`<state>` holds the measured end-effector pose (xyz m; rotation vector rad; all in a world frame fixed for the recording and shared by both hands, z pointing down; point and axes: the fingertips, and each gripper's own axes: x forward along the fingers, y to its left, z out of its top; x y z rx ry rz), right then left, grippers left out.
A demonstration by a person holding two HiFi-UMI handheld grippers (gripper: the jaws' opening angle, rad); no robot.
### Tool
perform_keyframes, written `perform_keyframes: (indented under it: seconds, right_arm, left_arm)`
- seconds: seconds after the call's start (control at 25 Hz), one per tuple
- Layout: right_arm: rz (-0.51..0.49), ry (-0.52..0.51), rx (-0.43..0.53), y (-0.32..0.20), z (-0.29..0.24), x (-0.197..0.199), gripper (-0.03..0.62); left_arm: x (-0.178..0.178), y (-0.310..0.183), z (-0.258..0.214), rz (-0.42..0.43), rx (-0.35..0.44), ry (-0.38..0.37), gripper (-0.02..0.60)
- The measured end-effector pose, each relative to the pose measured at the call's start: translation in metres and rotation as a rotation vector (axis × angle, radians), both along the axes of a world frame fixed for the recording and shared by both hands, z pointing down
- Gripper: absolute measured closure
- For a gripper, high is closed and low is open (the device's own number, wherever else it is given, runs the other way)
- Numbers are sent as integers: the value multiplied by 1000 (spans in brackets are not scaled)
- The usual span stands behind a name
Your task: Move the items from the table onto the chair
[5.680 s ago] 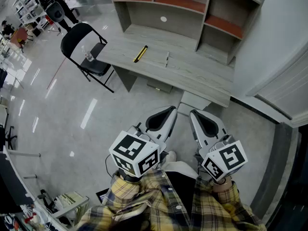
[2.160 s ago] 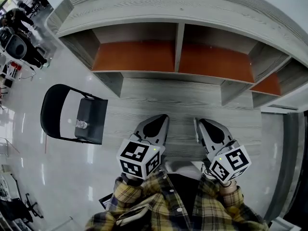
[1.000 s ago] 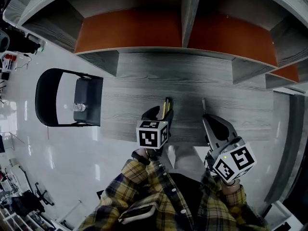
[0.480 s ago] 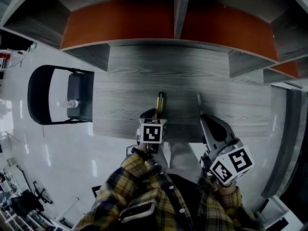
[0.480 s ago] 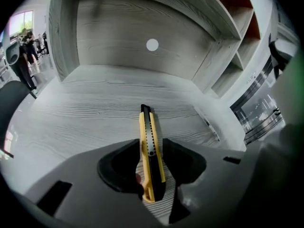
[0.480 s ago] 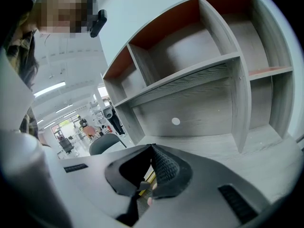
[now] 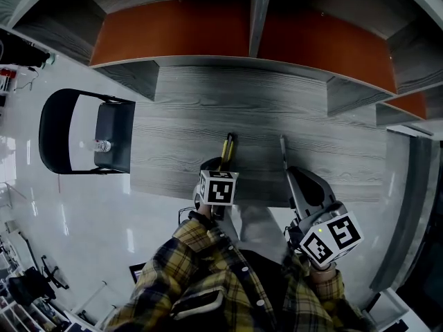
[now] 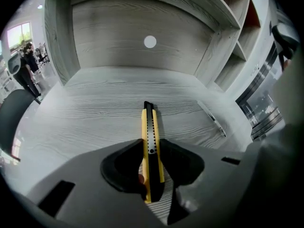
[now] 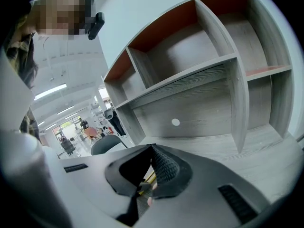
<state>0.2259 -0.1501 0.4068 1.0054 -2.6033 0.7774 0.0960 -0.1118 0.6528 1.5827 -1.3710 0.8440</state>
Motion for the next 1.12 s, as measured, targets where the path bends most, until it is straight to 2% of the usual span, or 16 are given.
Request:
perform_keyframes:
  seconds: [0.16,0.4,0.64,0.8,1.12]
  right_arm:
    - [-15,-2,10,-2,-3,3,577]
    - [-61,-13,24,-5,-9,4,577]
    - [-183,-25,57,-9,-13,-17,577]
    - [-264,-31,66,-9,-37,-29,577]
    - [-413,-59,45,-7,-29,-103,577]
  left_arm:
    - [-2,-2,-2,-24,8,17,465]
    - [-9,-11,-27,-84,75,34,465]
    - [-29,-22,-64,-167,171,34,465]
    - [-40,-20,-102,-219,218,37,465]
    - [-120,-1,-117,-385,260,16,465]
